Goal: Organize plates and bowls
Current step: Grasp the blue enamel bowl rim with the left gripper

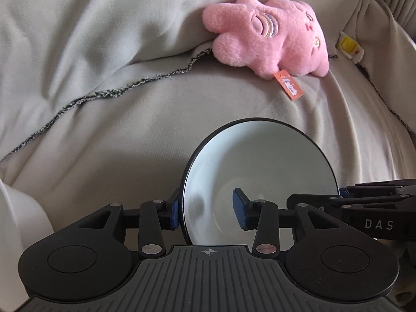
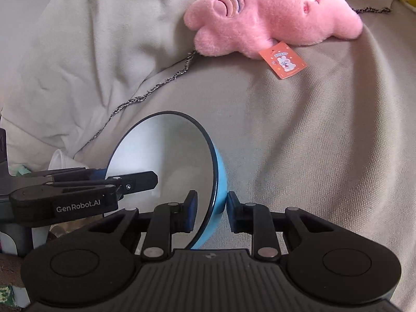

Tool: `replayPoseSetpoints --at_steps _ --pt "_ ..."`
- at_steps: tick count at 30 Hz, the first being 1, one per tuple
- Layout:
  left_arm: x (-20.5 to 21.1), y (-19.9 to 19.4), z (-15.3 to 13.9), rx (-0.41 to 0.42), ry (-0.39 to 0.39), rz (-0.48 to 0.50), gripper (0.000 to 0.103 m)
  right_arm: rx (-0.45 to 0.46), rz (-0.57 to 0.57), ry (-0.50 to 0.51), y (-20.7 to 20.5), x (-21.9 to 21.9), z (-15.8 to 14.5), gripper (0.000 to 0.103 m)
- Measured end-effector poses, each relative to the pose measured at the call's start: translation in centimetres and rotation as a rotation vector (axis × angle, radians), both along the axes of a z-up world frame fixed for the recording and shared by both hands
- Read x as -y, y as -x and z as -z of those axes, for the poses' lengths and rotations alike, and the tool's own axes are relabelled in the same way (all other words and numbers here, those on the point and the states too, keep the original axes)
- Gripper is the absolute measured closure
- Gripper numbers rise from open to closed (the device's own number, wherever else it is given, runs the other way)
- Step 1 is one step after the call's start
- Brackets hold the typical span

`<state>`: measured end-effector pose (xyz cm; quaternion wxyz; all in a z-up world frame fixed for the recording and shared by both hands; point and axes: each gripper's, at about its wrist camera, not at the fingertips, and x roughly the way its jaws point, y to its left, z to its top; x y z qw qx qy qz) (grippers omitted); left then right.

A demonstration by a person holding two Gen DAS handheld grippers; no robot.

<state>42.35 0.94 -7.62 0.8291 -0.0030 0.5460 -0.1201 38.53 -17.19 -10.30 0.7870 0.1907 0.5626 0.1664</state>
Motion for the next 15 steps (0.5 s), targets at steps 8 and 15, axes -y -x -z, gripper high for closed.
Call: replayPoseSetpoints --at_steps 8,15 --pt "-0.1 -0.6 2.1 -0.083 -0.012 -0.031 0.063 -0.053 -0.016 0.009 -1.3 -1.1 1.2 0.079" --pt "-0.2 -0.9 2.2 -0.104 -0.004 -0.045 0.062 -0.07 -0.038 0.019 -1.2 -1.9 2.2 0.08"
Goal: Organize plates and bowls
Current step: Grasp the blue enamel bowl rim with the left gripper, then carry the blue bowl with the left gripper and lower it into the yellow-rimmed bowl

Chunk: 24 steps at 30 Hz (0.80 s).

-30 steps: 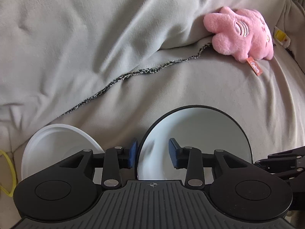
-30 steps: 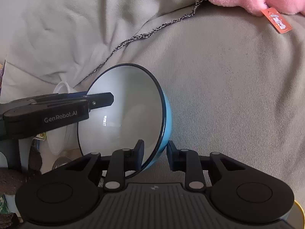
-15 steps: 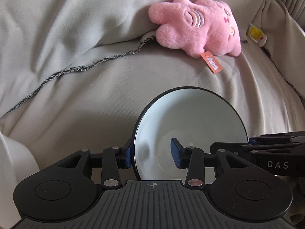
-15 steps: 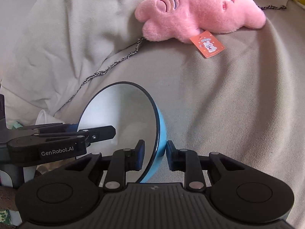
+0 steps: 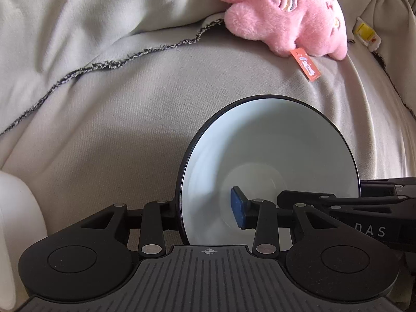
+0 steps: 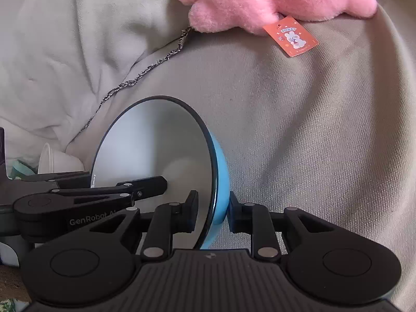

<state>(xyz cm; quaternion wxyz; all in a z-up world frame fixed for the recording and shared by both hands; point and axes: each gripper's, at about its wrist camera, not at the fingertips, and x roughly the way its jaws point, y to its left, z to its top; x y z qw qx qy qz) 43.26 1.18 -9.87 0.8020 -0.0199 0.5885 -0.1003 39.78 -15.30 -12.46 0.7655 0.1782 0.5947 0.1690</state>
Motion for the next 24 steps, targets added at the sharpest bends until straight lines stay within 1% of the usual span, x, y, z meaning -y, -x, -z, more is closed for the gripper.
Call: replayPoseSetpoints --at_steps 3,7,11,14,18,24 --pt "-0.4 0.0 0.1 -0.008 0.023 -0.038 0.062 0.007 -0.002 -0.018 0.1 0.2 0.1 0.081" --pt "-0.2 0.1 0.0 -0.007 0.015 -0.053 0.062 0.026 0.002 -0.022 0.3 0.3 0.0 0.08" --pt "-0.1 0.3 -0.5 0.013 0.015 -0.041 0.063 0.059 0.016 0.001 0.6 0.3 -0.7 0.08" --pt "-0.3 0.8 -1.2 0.036 0.038 -0.041 0.063 0.087 0.03 -0.014 0.6 0.6 -1.6 0.08" --pt "-0.2 1.5 -3.4 0.082 0.049 -0.041 0.064 0.126 0.053 -0.048 1.0 1.3 -3.7 0.08" --pt "0.8 4.0 -8.2 0.155 0.05 -0.025 0.066 0.207 0.045 -0.054 3.2 1.9 -8.1 0.08"
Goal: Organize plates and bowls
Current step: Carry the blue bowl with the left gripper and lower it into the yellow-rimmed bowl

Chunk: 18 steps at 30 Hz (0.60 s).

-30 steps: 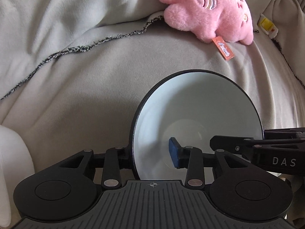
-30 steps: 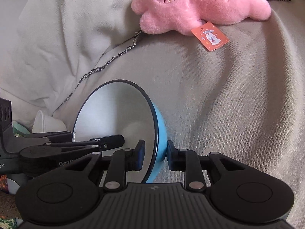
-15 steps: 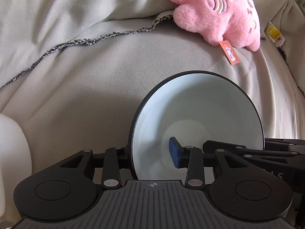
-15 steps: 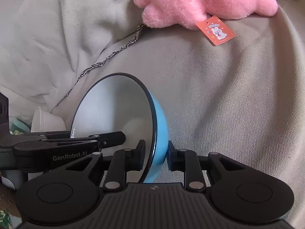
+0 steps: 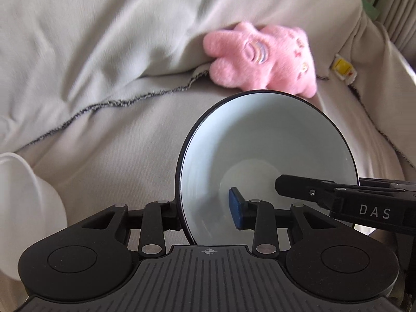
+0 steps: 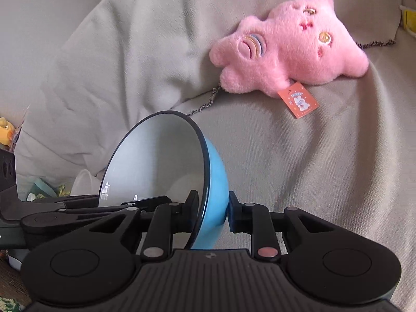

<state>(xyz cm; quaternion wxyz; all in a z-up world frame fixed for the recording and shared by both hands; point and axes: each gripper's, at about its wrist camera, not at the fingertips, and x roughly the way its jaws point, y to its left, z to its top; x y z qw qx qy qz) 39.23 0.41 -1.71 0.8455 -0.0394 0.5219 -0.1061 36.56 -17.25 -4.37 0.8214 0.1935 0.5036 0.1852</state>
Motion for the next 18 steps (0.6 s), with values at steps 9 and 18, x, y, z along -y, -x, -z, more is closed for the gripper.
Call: replayPoseSetpoints --at_steps 9,18 --pt "2.9 7.9 -4.4 0.014 -0.006 0.047 0.067 0.078 -0.024 0.036 6.8 1.9 -5.0 0.08" --pt "4.5 14.7 -0.6 -0.108 -0.046 0.09 0.068 -0.022 -0.085 0.027 13.1 3.4 -0.9 0.079"
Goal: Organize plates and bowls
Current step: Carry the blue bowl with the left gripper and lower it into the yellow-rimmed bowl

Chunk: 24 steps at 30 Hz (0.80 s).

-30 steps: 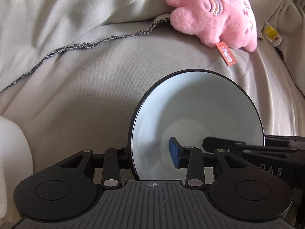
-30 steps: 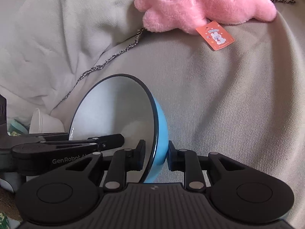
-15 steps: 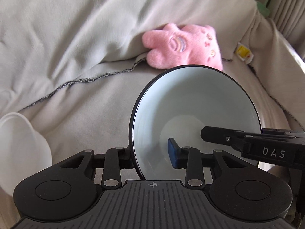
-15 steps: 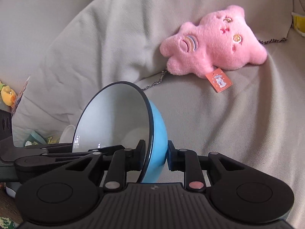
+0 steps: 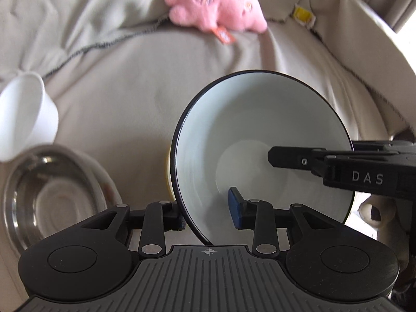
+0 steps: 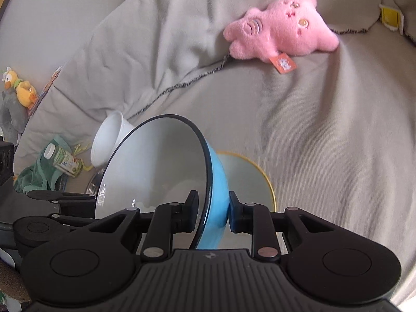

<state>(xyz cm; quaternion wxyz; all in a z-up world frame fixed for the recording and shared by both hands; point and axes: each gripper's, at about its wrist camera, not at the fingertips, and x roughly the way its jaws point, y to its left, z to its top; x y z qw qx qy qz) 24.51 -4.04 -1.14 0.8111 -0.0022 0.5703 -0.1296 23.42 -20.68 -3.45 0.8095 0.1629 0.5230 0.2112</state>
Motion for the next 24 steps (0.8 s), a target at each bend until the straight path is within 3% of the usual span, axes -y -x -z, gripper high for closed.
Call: replayPoseSetpoints --at_steps 5,10,18,24 --pt "0.5 0.8 2.4 -0.021 -0.048 0.006 0.069 -0.031 -0.009 0.013 0.7 -0.5 3.0 0.079" --pt "0.8 1.1 2.6 0.039 -0.128 0.016 0.074 -0.043 -0.013 0.026 0.8 -1.5 4.8 0.079" --pt "0.0 0.8 3.1 0.012 -0.105 -0.021 0.072 -0.013 -0.035 0.044 0.7 -2.5 5.4 0.078" --pt "0.5 1.1 2.2 0.068 -0.149 0.008 0.079 0.03 -0.006 0.067 0.5 -1.4 4.6 0.076"
